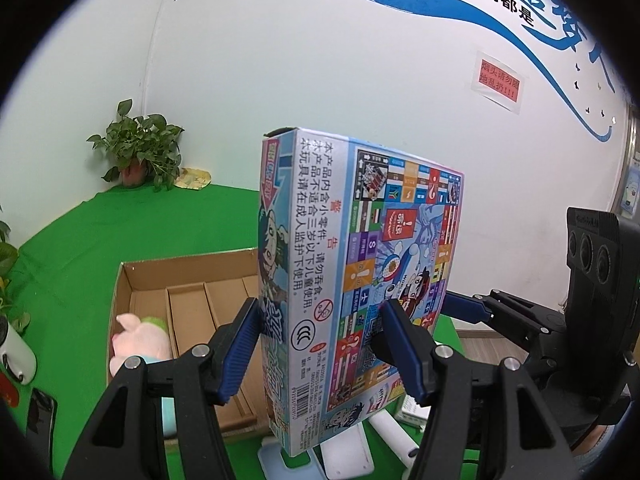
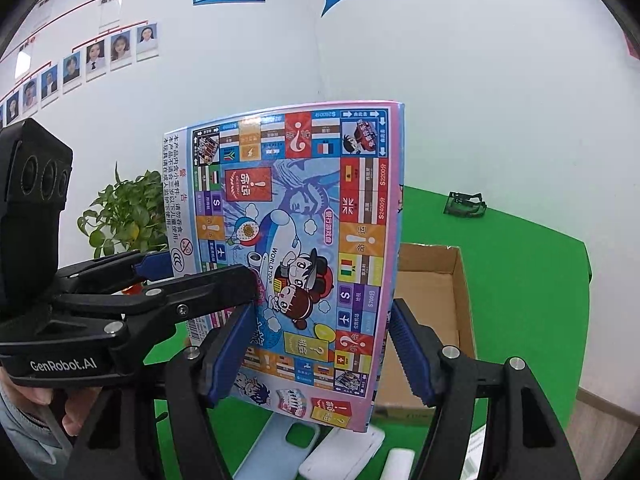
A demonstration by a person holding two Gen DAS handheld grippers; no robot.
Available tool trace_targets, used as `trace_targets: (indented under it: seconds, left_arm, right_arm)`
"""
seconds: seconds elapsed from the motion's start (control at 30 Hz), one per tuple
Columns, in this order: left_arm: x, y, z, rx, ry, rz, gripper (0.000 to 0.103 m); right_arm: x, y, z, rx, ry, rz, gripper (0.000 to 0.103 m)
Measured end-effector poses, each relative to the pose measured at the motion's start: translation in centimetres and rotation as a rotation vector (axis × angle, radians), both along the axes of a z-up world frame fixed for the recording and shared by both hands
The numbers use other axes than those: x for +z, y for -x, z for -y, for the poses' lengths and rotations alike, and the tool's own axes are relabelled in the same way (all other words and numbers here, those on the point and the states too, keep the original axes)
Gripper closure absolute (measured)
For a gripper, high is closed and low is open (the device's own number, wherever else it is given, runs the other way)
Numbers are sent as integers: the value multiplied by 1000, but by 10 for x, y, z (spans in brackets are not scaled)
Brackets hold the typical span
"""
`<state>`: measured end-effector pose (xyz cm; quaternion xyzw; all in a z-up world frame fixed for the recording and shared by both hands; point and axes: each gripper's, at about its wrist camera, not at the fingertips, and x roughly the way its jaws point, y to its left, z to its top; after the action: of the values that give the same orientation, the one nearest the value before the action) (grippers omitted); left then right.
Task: Organize objects
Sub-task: 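Lift the board-game box upright and carry it over the large box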
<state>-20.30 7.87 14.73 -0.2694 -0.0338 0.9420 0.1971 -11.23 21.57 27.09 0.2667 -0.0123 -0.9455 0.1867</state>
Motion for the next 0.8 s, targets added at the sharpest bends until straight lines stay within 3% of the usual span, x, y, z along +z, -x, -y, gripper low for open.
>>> trace_targets:
  seconds: [0.4,0.8]
  left_arm:
    - [-15,71,4,22,-14,102,42]
    - [-63,120,-5,45,-32,264,42]
  right_arm:
    - [-2,112,4,11,-16,97,37]
    - [-65,201,-4,14,-14,235,37]
